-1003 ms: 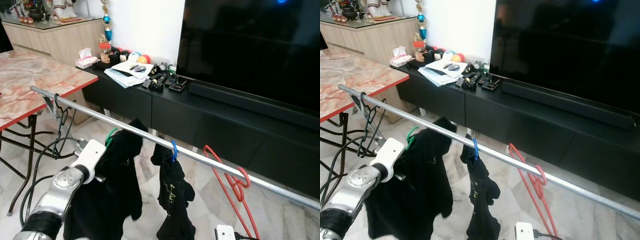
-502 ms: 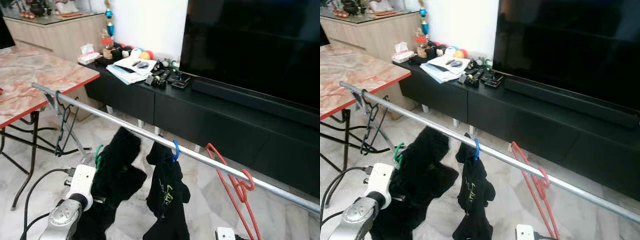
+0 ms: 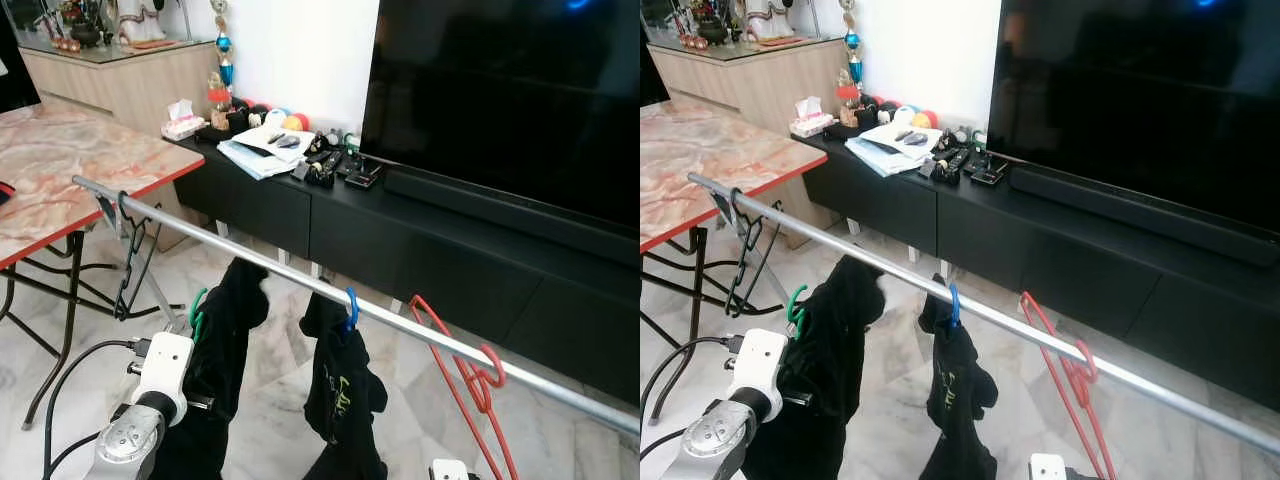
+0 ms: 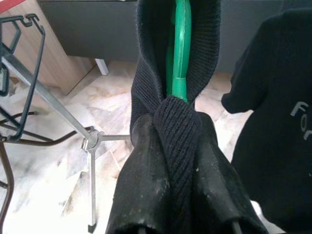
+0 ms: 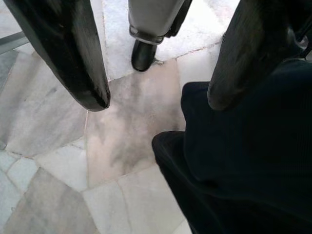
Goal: Hang hanger
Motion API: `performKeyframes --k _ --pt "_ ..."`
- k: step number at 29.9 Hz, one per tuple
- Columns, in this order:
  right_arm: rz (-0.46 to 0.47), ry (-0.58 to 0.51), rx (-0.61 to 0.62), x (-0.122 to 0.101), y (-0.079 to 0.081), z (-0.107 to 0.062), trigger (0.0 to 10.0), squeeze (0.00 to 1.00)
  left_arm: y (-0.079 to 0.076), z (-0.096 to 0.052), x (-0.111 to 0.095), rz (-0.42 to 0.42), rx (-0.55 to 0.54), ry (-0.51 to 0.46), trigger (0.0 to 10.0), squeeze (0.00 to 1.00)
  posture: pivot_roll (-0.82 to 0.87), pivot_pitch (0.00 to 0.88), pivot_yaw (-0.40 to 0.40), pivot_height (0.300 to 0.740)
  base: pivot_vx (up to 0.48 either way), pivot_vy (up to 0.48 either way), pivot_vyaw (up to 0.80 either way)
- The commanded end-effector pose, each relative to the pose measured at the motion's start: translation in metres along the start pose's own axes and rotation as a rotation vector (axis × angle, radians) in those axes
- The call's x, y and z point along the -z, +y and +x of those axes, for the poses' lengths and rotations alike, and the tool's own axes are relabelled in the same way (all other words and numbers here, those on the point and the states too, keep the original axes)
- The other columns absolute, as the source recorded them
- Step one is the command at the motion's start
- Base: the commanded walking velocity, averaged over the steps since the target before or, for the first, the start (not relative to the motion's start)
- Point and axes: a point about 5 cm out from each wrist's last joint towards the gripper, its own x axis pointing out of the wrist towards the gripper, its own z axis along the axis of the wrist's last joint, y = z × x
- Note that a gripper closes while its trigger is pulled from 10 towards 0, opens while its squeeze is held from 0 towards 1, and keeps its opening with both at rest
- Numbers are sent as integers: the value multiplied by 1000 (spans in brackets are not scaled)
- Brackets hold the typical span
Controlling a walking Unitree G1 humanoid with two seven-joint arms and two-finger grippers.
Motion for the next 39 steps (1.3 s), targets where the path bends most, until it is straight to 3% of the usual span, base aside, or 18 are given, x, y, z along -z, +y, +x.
performKeyframes --k 1,12,39 --pt "-9 2 1 1 -1 0 10000 0 0 0 -8 14 1 -28 10000 0 216 0 -23 740 266 0 0" --pt "-19 6 -4 1 0 0 10000 0 0 -7 -10 50 54 -36 10000 0 227 0 -33 740 24 0 0" --pt "-23 19 1 4 -3 -1 10000 0 -5 -4 -10 103 82 -23 10000 0 223 0 -38 740 0 0 0"
